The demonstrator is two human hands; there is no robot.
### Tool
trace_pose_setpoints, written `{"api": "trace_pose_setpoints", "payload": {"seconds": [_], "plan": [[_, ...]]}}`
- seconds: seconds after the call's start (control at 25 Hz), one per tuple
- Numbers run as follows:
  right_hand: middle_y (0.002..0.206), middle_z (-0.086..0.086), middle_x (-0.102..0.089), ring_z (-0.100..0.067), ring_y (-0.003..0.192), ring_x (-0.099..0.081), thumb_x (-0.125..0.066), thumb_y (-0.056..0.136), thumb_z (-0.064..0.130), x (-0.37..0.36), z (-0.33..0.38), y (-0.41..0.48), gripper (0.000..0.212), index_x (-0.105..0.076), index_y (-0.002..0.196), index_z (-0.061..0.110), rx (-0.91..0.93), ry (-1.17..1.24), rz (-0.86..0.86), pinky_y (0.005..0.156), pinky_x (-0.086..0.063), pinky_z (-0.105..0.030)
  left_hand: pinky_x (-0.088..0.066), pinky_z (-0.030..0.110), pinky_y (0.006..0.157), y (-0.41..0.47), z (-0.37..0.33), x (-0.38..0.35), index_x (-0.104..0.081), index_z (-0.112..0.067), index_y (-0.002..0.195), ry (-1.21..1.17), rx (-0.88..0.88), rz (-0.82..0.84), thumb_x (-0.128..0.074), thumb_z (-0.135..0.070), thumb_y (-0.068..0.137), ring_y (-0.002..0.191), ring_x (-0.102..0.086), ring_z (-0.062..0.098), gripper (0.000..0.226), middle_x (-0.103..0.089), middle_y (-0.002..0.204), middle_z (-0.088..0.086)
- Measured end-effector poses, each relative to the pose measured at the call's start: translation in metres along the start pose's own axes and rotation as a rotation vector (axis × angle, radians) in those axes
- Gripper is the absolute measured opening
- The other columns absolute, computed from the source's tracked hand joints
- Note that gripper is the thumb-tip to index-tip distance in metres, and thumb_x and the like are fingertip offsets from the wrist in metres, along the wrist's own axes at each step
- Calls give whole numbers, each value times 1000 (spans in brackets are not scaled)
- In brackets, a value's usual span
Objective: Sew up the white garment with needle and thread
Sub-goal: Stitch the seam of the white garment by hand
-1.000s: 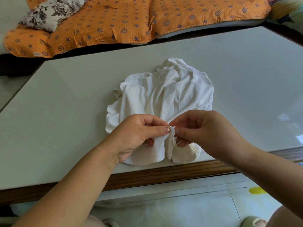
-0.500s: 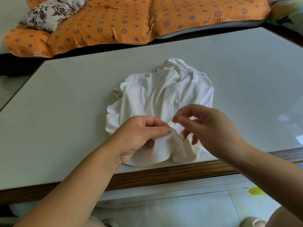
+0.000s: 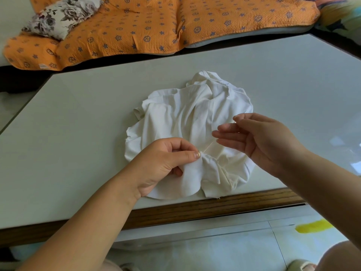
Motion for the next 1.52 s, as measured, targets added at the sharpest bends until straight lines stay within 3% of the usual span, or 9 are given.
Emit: {"api": "trace_pose_setpoints", "payload": {"seconds": [0.2,0.32,0.48,0.72,0.92,1.04,1.2,1.36,1.52], "plan": [[84,1,-77,-17,93,-71,-52,101,19,7,-3,8,11,-57,91,19,263,-504,-164,94,-54,-35,-46,19,58,-1,0,1,-71,-20,74,-15,-11,29,-73,-25,67,66,-57,5,9,-66,70,-7],[80,12,-74,-9,81,-63,-51,99,20,8,0,7,13,-57,90,25,404,-767,-220,64,-44,-8,-46,18,58,-2,-1,3,-71,-22,72,-2,-17,37,-70,-14,80,66,-58,4,12,-66,70,-7],[84,16,-71,5,71,-58,-48,99,18,14,4,12,13,-56,92,23,411,-886,-260,52,-38,-8,-45,16,55,-3,-3,2,-68,-18,73,-11,-27,25,-66,-8,86,62,-58,1,16,-64,67,-8],[85,9,-74,-4,58,-63,-52,97,16,0,5,-8,15,-58,85,24,422,-856,-147,55,-48,-23,-47,17,58,-3,-3,2,-71,-18,78,-2,-30,11,-70,-13,82,66,-60,1,7,-68,71,-8],[82,-7,-76,-30,69,-73,-55,97,11,-17,-5,-38,11,-60,89,6,14,-624,268,61,-57,-36,-49,18,61,0,-2,1,-74,-18,83,44,-75,-10,-74,-19,78,72,-58,8,5,-69,74,-7],[76,-14,-75,-29,78,-75,-55,96,8,-13,-7,-34,9,-60,90,3,8,-626,203,81,-60,-42,-50,18,62,0,0,-1,-74,-18,88,129,-114,-8,-73,-12,82,68,-57,10,9,-68,72,-9],[72,-12,-75,-24,73,-75,-56,95,7,-10,-5,-34,9,-61,89,4,88,-685,137,75,-62,-36,-50,17,73,1,3,4,-73,-34,91,454,-172,-103,-79,-23,80,75,-61,8,16,-67,79,-14],[70,-11,-74,-22,69,-75,-55,94,5,-7,-2,-34,11,-62,86,6,157,-739,99,68,-62,-30,-37,11,56,0,1,11,-70,-35,83,651,-148,-104,-79,-30,79,56,-45,0,11,-55,65,-22],[70,-11,-74,-22,69,-75,-54,94,4,-3,3,-31,11,-62,86,4,172,-744,59,66,-62,-29,-37,12,62,-2,-2,17,-70,-34,78,754,-163,-134,-74,-38,81,69,-50,-1,6,-61,81,-21]]}}
Point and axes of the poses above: each hand's wrist, its own y-axis towards the middle knuckle, its own x-axis out of the back of the hand, z = x × y, the point moved 1 cm from there along y, towards the middle knuckle
